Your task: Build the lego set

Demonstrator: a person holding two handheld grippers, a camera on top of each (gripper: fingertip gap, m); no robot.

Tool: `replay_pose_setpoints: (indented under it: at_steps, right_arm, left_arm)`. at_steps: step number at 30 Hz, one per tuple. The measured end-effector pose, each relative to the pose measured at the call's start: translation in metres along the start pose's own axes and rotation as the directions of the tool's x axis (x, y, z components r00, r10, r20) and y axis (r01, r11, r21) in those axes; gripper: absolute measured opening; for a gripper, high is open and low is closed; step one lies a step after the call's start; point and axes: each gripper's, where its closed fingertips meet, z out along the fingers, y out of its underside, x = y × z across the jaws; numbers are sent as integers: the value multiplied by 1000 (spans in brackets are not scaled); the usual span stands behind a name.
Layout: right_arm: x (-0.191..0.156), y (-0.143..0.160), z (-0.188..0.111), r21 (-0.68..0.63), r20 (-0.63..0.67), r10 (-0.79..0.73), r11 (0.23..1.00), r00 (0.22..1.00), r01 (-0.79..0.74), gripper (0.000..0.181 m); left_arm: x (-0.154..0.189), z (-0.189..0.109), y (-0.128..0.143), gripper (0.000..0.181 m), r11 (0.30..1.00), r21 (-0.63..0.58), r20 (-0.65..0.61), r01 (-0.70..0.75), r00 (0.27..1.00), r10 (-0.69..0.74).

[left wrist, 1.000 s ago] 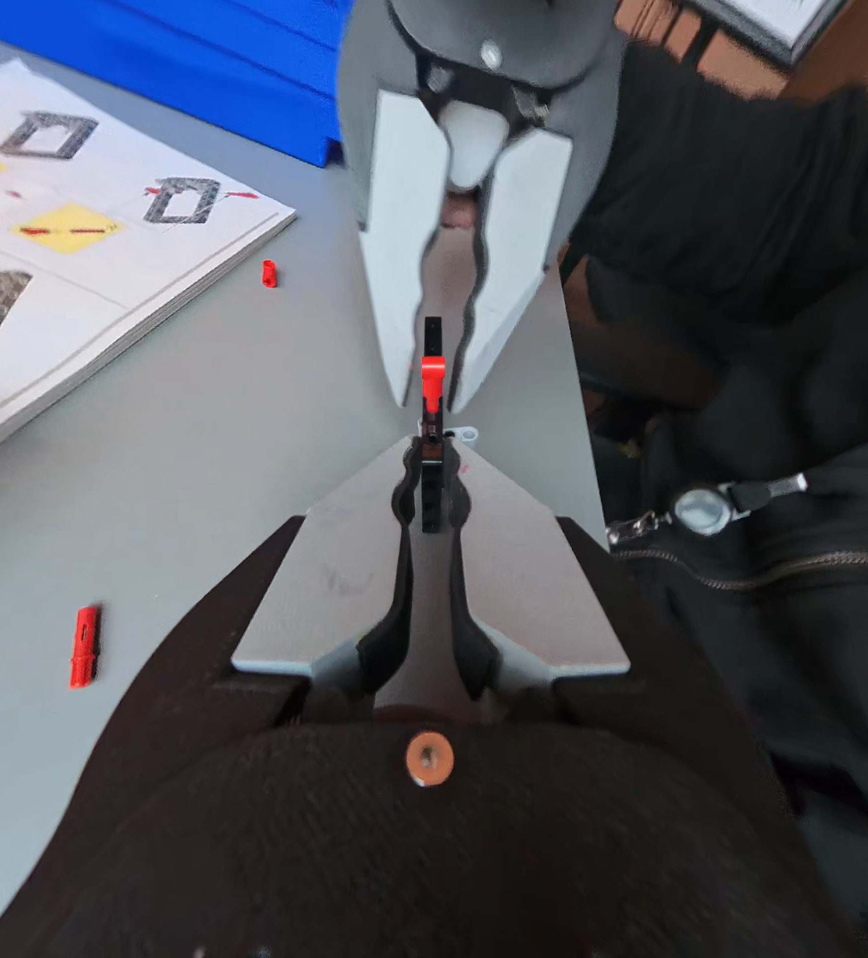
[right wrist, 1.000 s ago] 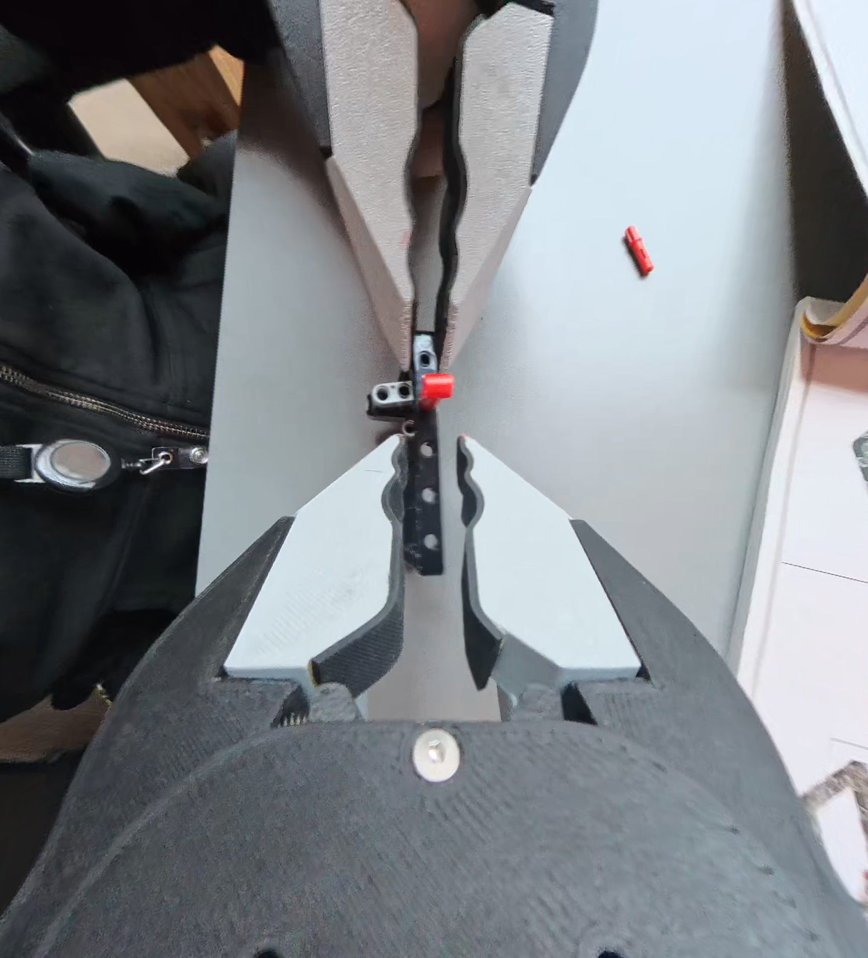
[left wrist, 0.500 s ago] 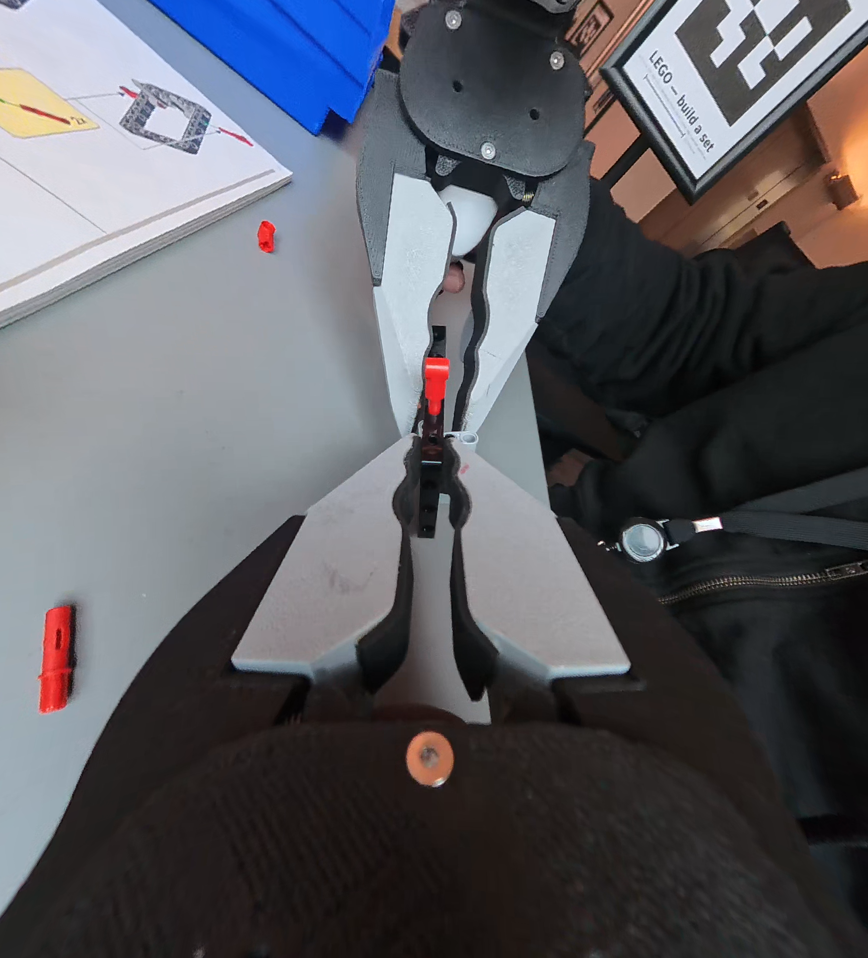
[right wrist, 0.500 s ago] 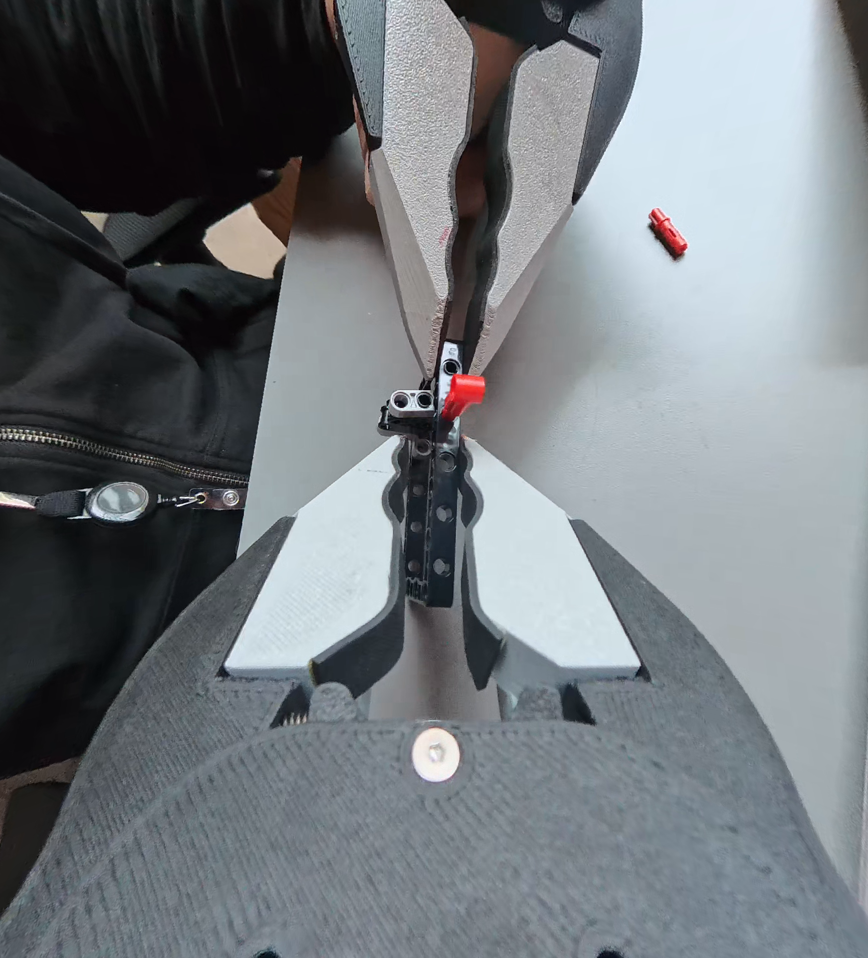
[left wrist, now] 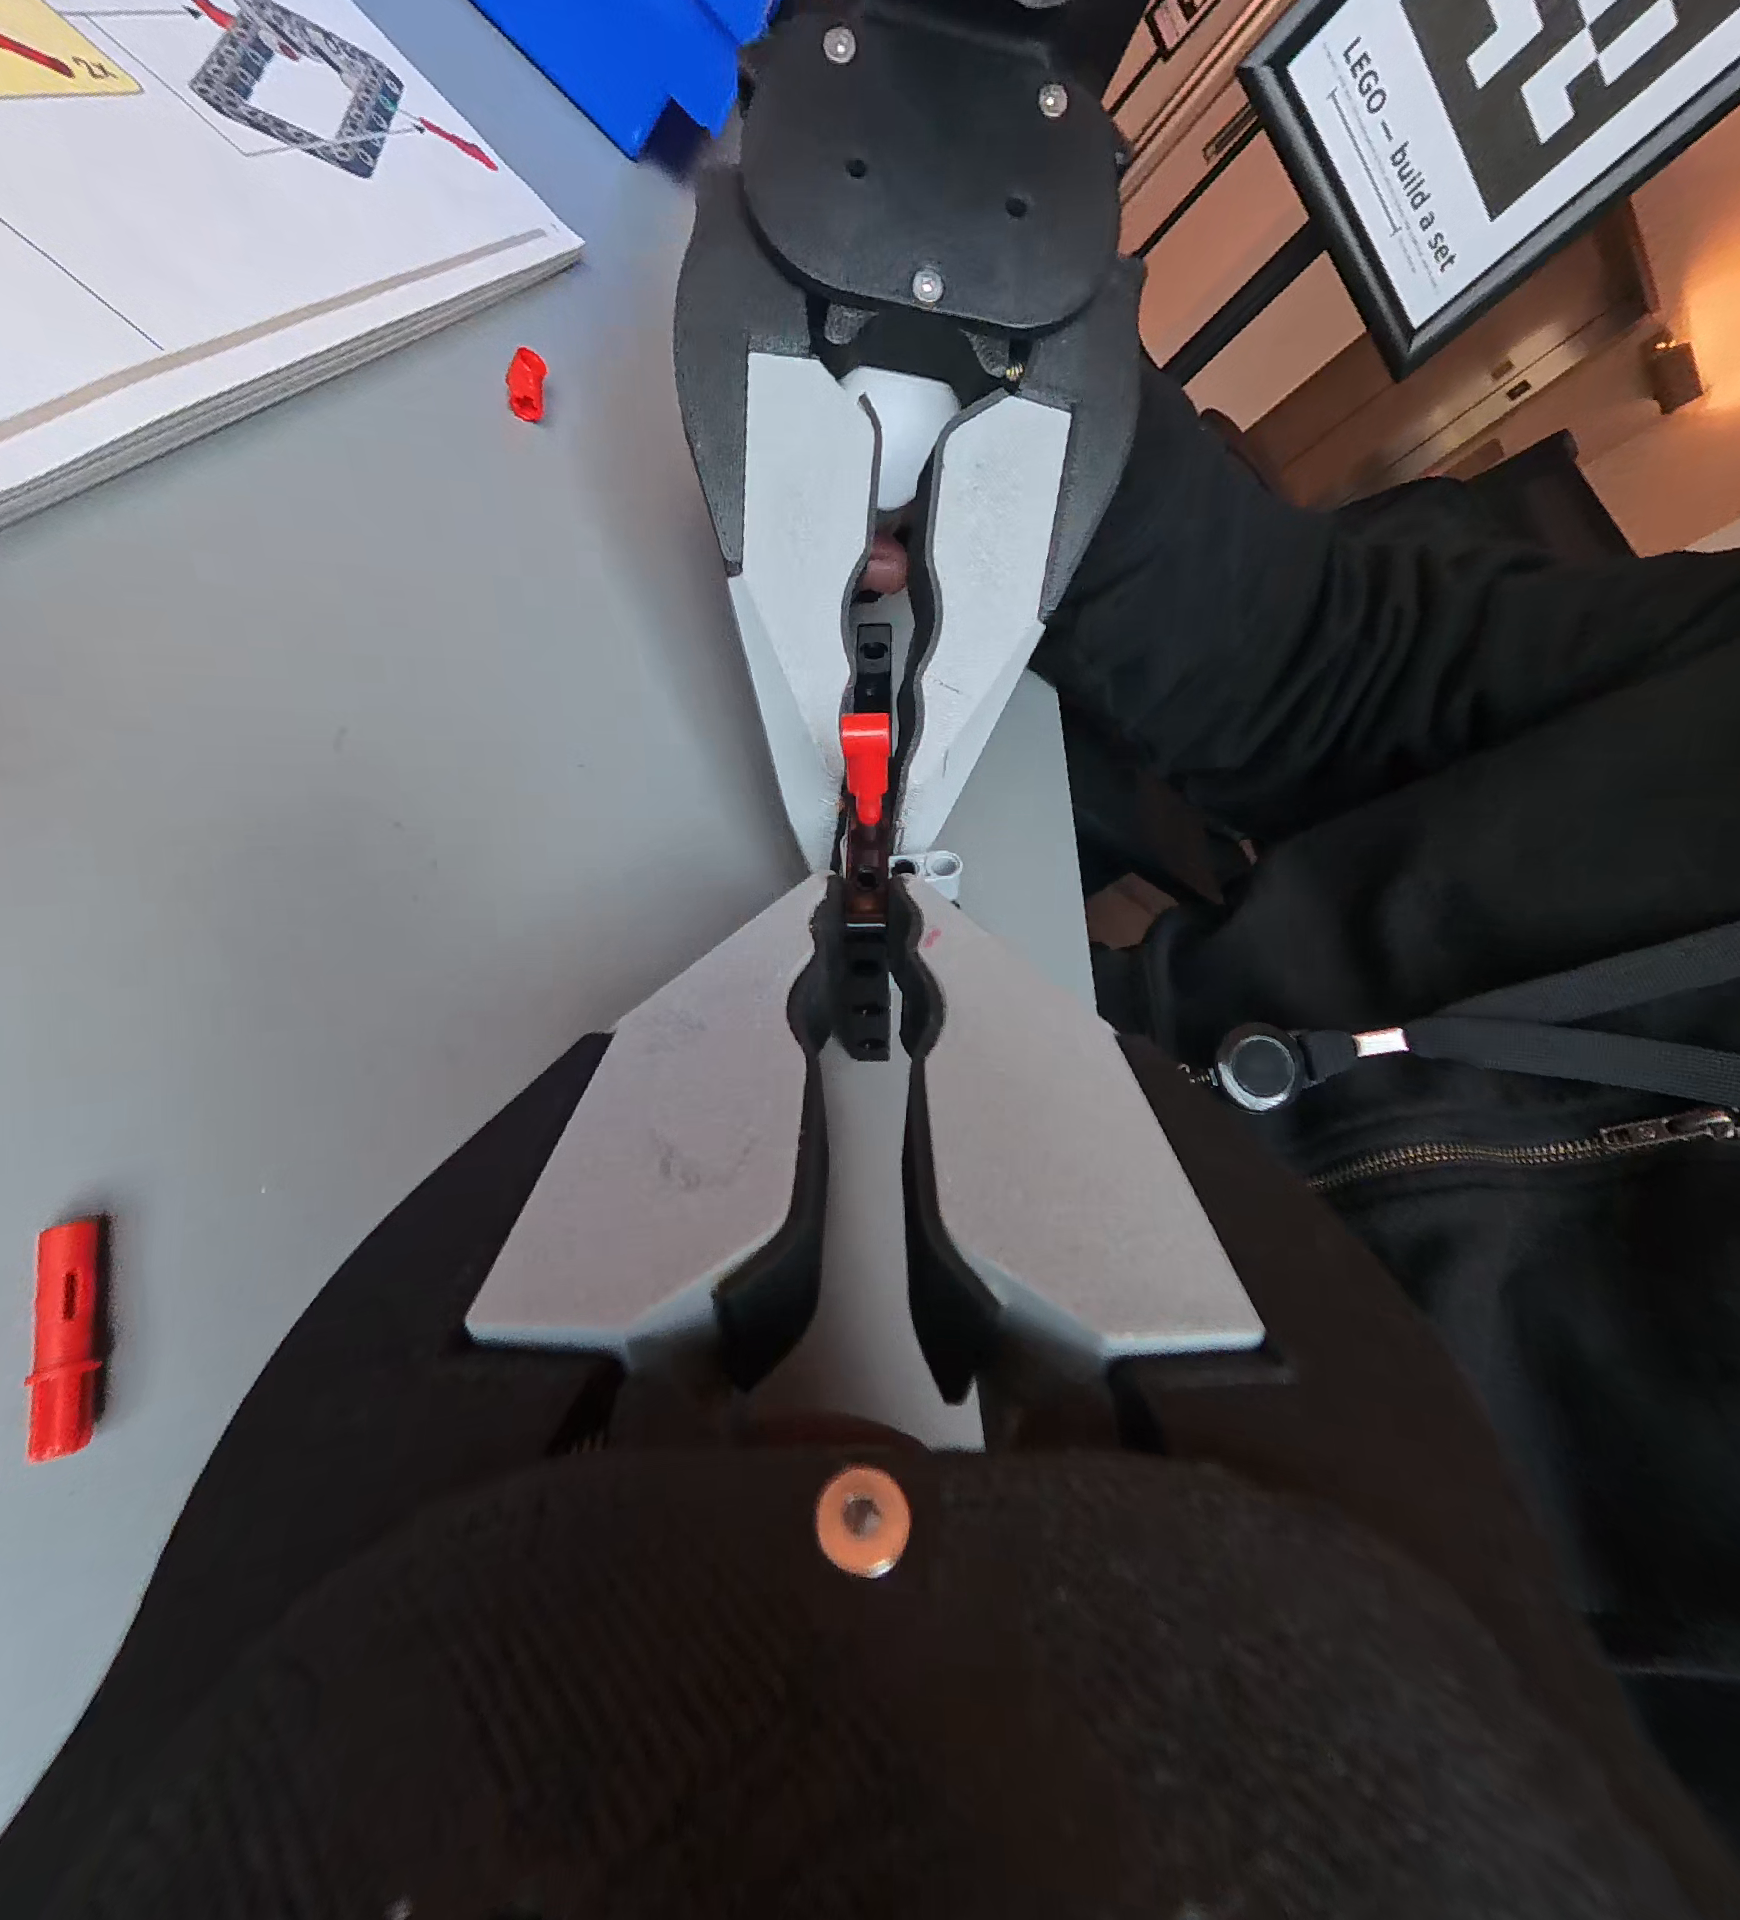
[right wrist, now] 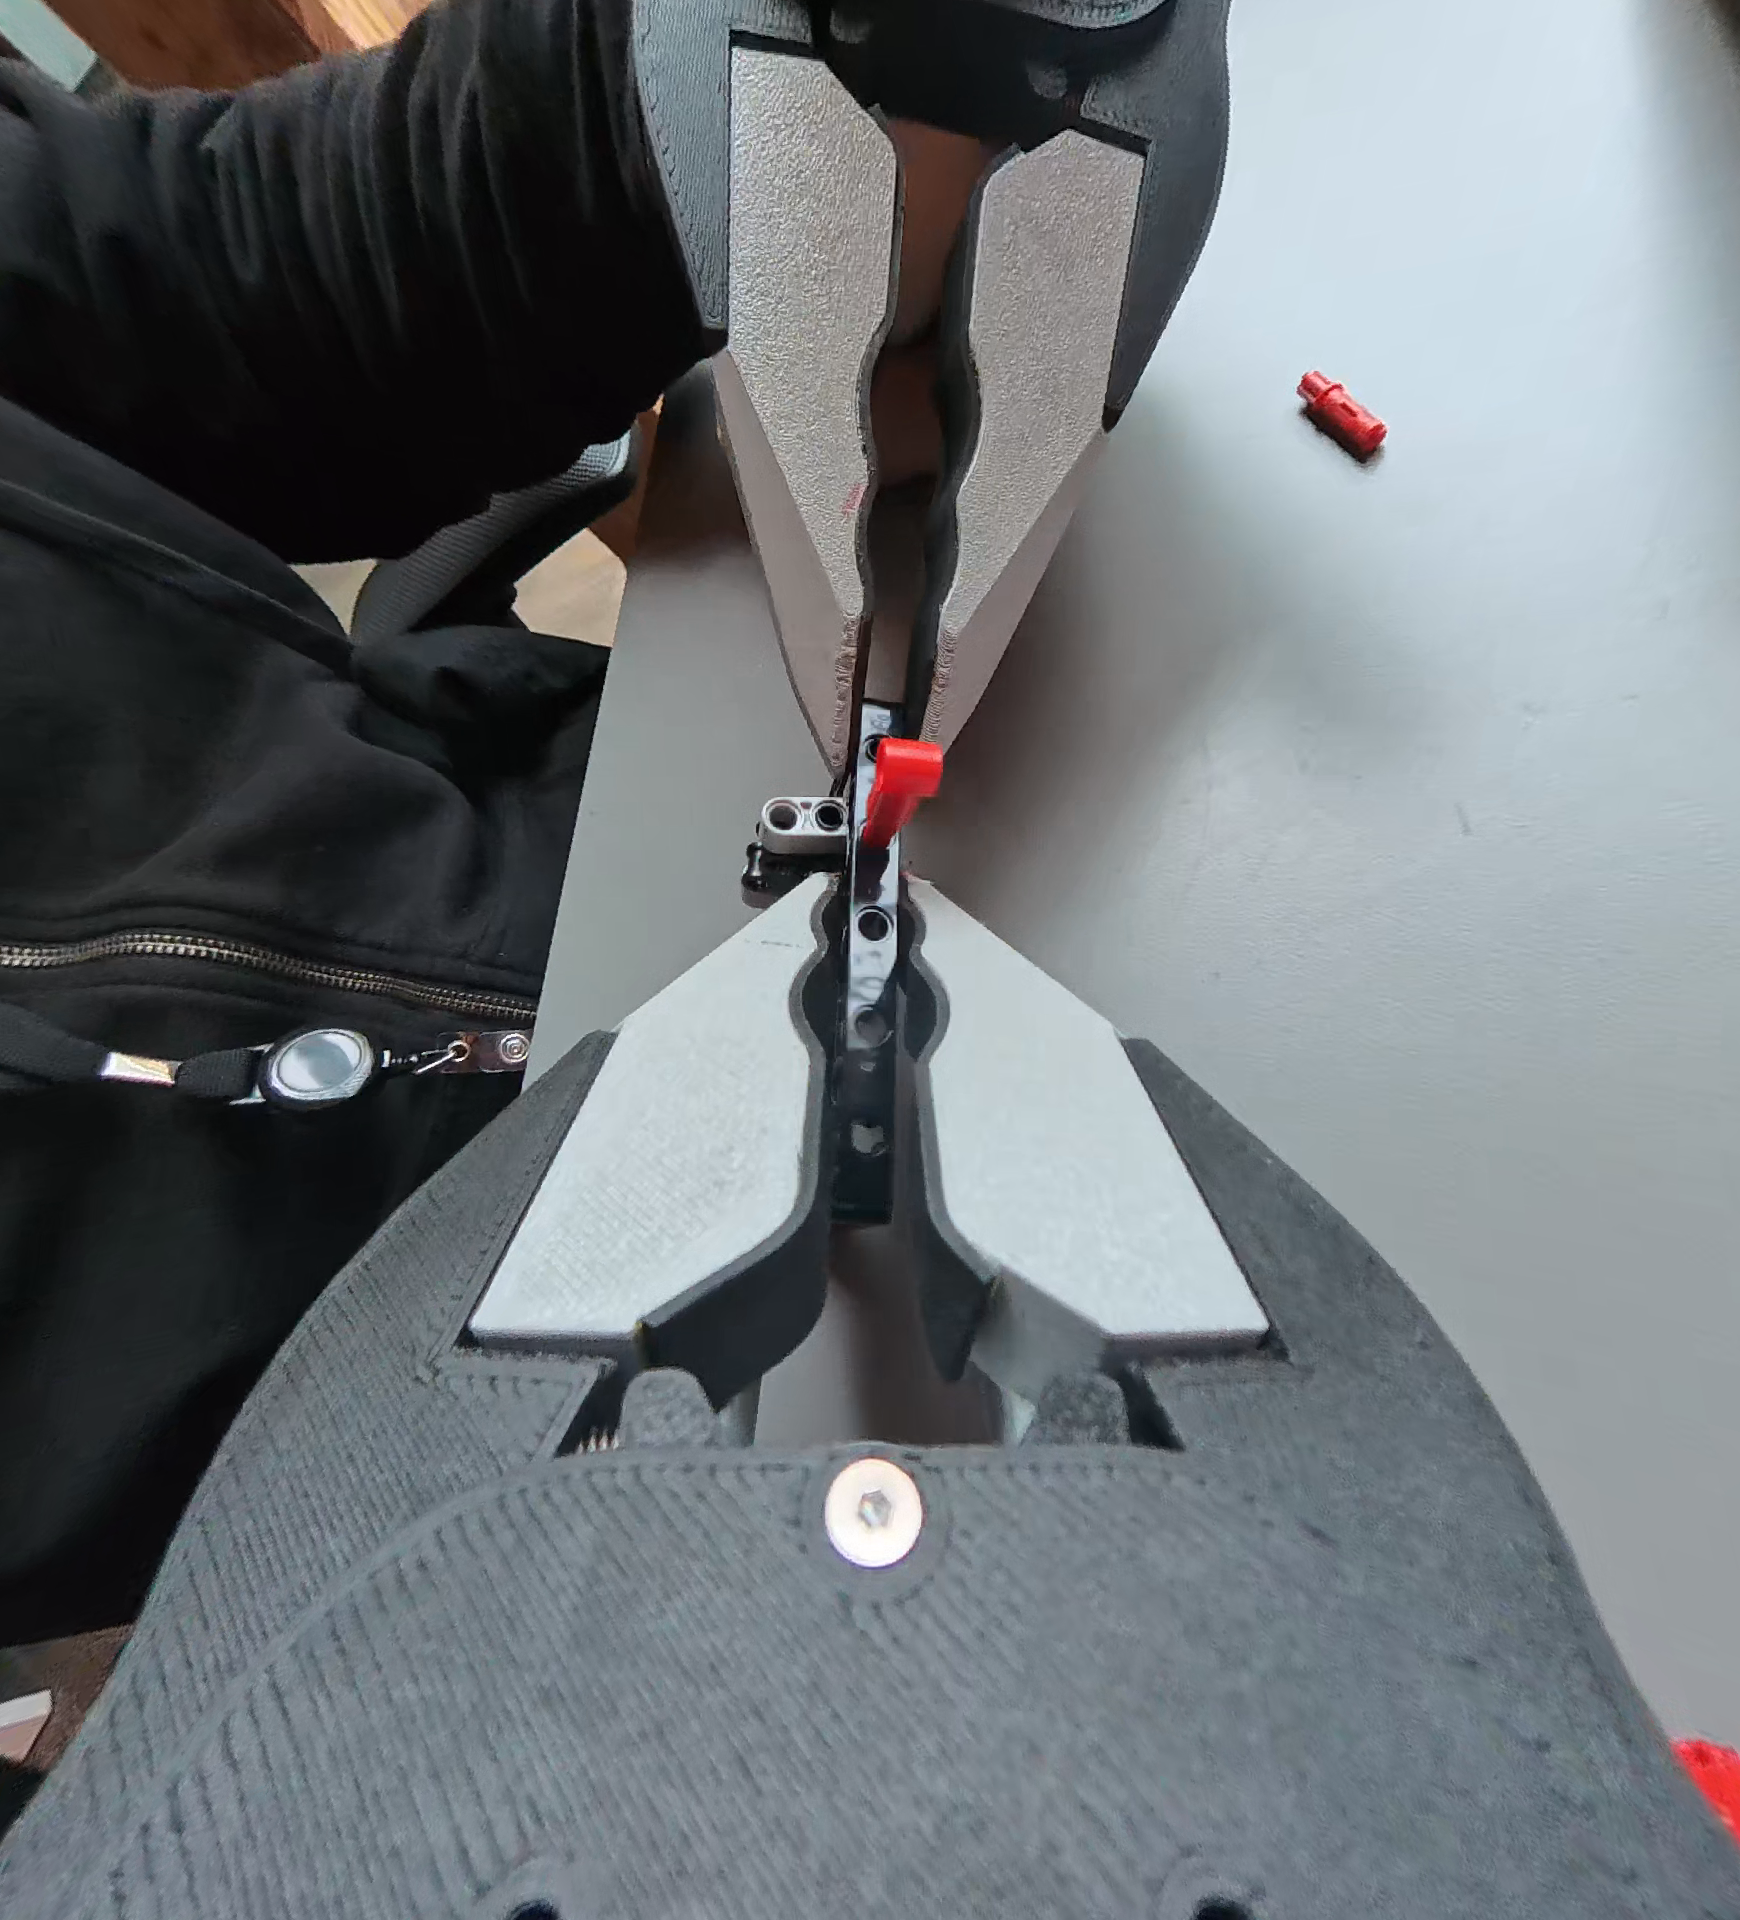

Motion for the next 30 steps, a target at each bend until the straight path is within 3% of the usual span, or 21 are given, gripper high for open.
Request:
replay_pose_setpoints:
  at_steps: [2, 4, 9, 30]
  right_arm:
    - [4, 0, -2, -2, -41, -23, 1000, 999, 23, 6]
    - [9, -2, -7, 12, -83, -40, 999, 996, 42, 21]
    - [2, -19, -16, 149, -3, -17, 989, 1000, 17, 10]
    - [10, -30, -16, 238, -69, 48, 971, 996, -30, 1]
  left_arm:
    - [-1, -1, 0, 6, 1000, 3, 1, 8, 1000, -8]
    - [-1, -1, 0, 6, 1000, 3, 0, 10, 1000, -10]
    - [-1, 0, 0, 6, 1000, 0, 1, 13, 1000, -13]
    - [-4, -2, -1, 6, 1000, 26, 38, 13, 999, -14]
